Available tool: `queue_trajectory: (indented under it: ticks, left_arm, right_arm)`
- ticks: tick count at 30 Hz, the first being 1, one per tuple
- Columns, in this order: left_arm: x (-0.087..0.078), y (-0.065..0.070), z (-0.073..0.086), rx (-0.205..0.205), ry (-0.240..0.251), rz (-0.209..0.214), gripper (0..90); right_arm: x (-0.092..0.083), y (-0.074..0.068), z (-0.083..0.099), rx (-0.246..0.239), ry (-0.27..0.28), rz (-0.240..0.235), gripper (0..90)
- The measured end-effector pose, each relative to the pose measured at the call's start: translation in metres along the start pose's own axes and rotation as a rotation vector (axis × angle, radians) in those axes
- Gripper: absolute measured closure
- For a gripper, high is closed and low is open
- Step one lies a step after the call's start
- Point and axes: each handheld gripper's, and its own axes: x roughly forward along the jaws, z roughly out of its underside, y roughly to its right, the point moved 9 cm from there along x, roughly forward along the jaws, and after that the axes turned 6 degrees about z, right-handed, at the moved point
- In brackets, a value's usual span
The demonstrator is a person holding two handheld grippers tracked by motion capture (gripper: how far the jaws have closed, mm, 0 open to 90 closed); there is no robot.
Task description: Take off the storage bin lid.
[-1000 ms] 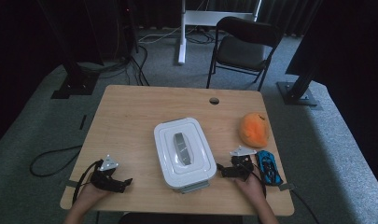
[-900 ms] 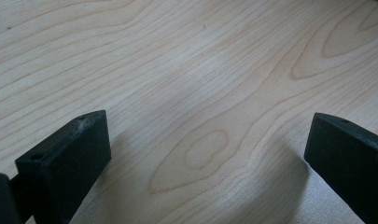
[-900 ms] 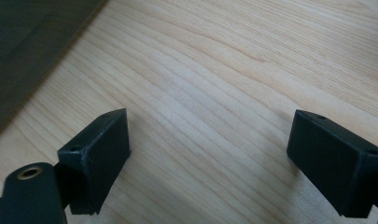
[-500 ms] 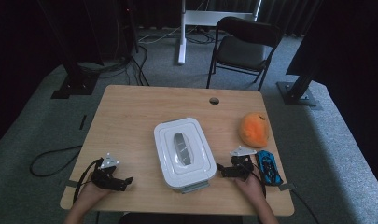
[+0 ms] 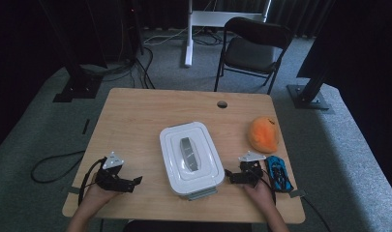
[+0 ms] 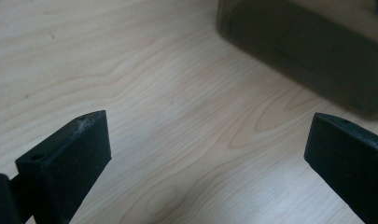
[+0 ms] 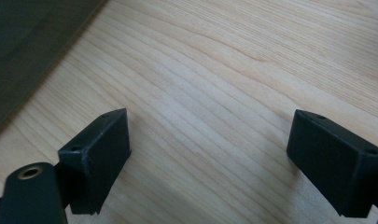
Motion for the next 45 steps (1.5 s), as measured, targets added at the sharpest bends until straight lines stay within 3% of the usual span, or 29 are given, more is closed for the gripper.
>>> queue_trajectory:
  ticks: [5, 19, 30, 39, 45]
  left_arm:
    - [-0.007, 0.013, -0.019, 0.015, 0.024, 0.058, 0.9]
    - [-0.015, 0.051, -0.07, 0.097, 0.094, 0.085, 0.9]
    - [0.001, 0.084, -0.099, 0.143, 0.097, 0.128, 1.0]
    - [0.018, 0.109, -0.112, 0.175, 0.085, 0.179, 1.0]
    - [0.031, 0.12, -0.117, 0.18, 0.076, 0.188, 1.0]
  right_arm:
    - [0.0, 0.0, 0.0, 0.0, 0.0, 0.001, 12.6]
    - [0.0, 0.0, 0.0, 0.001, 0.0, 0.0, 12.6]
    - [0.0, 0.0, 0.0, 0.001, 0.0, 0.0, 12.6]
    - [0.0, 0.0, 0.0, 0.002, -0.001, 0.0, 12.6]
    - [0.0, 0.0, 0.0, 0.001, 0.0, 0.0, 12.6]
